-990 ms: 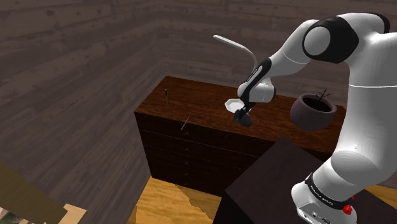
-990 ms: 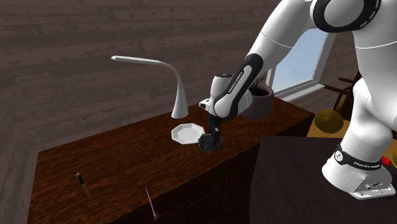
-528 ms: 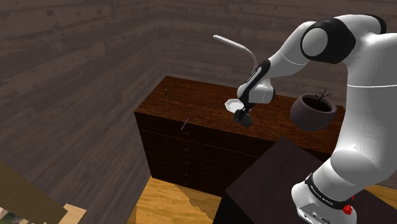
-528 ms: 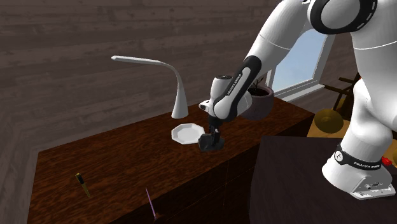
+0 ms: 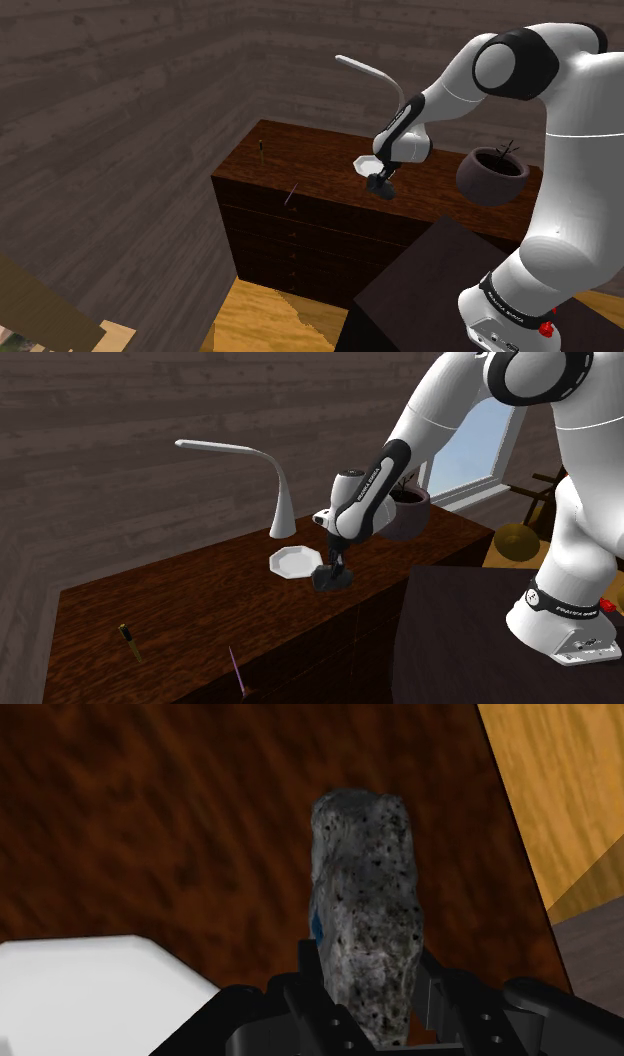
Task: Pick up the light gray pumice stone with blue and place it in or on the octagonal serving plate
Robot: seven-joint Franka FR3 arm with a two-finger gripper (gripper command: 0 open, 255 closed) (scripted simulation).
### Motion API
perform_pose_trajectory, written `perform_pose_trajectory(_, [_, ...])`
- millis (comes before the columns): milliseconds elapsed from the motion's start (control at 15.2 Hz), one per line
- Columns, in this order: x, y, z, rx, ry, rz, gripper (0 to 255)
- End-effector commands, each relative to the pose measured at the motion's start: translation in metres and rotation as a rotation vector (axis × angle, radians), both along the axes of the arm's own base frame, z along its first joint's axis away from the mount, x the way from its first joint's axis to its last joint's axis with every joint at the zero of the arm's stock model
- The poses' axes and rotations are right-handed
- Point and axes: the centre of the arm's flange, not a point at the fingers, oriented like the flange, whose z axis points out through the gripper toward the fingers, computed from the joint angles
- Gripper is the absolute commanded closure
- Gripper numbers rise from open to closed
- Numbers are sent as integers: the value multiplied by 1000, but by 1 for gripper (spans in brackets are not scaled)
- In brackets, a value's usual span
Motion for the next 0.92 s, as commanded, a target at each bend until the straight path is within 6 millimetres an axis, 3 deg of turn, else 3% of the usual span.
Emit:
perform_pose_trajectory(0, [0,0,0,0,0,1,255])
perform_pose_trajectory(132, [0,0,0,0,0,1,255])
perform_pose_trajectory(858, [0,0,58,0,0,1,255])
